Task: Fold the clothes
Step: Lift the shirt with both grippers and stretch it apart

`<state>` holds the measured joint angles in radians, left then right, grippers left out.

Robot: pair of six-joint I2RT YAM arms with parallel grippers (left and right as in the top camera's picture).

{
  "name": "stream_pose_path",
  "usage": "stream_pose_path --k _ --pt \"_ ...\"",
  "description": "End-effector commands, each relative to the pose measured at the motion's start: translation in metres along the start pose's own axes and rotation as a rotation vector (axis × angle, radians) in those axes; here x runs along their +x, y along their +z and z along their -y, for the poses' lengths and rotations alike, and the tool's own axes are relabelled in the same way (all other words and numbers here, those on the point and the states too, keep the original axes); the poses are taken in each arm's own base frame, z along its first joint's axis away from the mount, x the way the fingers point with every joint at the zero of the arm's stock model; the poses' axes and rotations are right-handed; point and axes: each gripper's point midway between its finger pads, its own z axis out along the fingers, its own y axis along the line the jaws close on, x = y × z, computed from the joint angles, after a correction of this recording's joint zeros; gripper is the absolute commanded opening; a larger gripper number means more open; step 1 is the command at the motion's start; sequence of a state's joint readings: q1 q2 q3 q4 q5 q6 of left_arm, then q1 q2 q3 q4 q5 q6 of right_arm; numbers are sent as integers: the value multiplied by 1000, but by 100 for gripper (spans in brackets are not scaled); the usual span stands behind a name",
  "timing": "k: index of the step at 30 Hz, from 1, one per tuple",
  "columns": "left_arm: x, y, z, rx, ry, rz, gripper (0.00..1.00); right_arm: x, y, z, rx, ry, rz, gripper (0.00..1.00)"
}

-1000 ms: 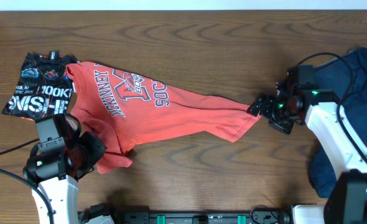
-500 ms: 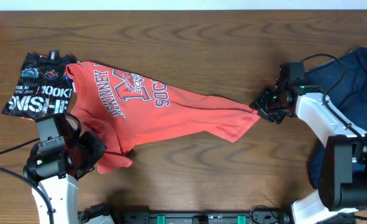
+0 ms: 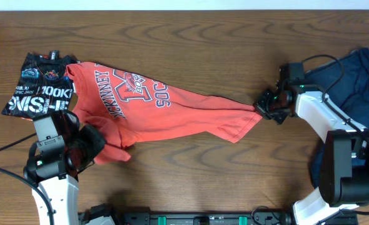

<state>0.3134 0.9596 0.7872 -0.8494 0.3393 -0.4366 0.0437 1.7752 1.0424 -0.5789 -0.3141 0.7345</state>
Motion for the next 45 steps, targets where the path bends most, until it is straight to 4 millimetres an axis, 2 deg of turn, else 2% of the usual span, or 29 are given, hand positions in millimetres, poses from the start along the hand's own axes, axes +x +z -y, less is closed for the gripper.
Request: stream_pose_path --k 1,5,6,10,12,14,16,22,24,26,30,36,39,41,45 --pt "-22 -24 42 166 55 56 6 -33 -55 -46 -90 -167 154 1" --pt "-57 -66 80 270 122 197 6 -62 -137 -82 -127 -272 338 1" --pt "-69 -84 93 300 146 254 6 -68 -164 -92 -137 -307 398 1" --pt "-93 -126 120 367 200 382 6 -72 -216 -108 -138 -397 484 1" --pt "-96 -140 127 386 210 408 6 -68 -226 -106 -105 -427 479 1" --pt "-88 -139 129 404 208 371 6 -58 -222 -95 -58 -451 429 1" --pt "-74 -130 121 381 180 292 6 -45 -212 -78 4 -466 353 1" --pt "-19 -94 79 225 128 11 6 8 -175 0 259 -479 36 1" --pt "-10 -88 71 196 159 -45 6 17 -165 18 311 -467 -20 1" --pt "-8 -84 69 186 169 -67 6 21 -154 27 323 -462 -44 1" --pt "-11 -79 69 180 162 -81 6 21 -141 30 313 -460 -48 1" --pt "-13 -73 68 172 155 -99 6 16 -139 25 299 -440 -17 1" --pt "-23 -75 74 192 178 -54 6 9 -140 14 251 -442 23 1" --pt "-35 -82 83 217 201 0 6 3 -147 2 207 -449 58 1" --pt "-56 -104 102 261 246 103 6 -10 -178 -27 110 -463 144 1"
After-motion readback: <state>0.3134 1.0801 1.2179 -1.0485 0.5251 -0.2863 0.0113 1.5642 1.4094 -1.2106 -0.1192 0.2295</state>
